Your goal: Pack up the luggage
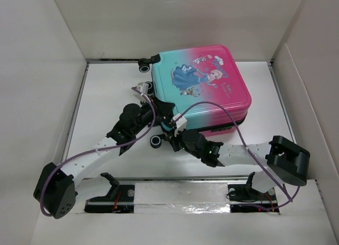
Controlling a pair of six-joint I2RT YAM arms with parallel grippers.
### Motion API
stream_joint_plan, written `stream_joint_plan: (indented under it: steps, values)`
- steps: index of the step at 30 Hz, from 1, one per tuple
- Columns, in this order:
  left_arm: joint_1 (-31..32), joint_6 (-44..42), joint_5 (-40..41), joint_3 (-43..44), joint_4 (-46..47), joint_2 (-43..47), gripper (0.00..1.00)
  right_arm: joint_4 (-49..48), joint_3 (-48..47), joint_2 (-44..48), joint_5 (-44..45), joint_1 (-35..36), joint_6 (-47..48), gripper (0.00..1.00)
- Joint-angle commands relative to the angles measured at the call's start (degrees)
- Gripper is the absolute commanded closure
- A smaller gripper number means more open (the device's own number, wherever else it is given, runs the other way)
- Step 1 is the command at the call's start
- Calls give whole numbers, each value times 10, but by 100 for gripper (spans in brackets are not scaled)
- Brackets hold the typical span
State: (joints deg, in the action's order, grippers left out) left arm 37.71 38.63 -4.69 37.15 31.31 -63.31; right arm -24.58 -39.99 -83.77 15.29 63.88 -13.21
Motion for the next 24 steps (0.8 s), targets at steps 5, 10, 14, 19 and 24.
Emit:
stream_joint_plan:
  steps: [5,10,14,19,24]
  values:
    - [-73,6,36,65,-113,15,30,-190,44,62,-69,42,-32,100]
    - [-224,99,-15,106,-63,9,20,-167,61,90,-77,42,-31,100]
    - [-281,86,-58,230,-125,-100,18,-180,75,84,-90,42,-37,100]
    - [-307,27,-100,385,-206,-261,24,-181,76,78,-103,42,-36,100]
    - [-323,-78,-138,459,-221,-351,32,-173,77,79,-101,42,-35,100]
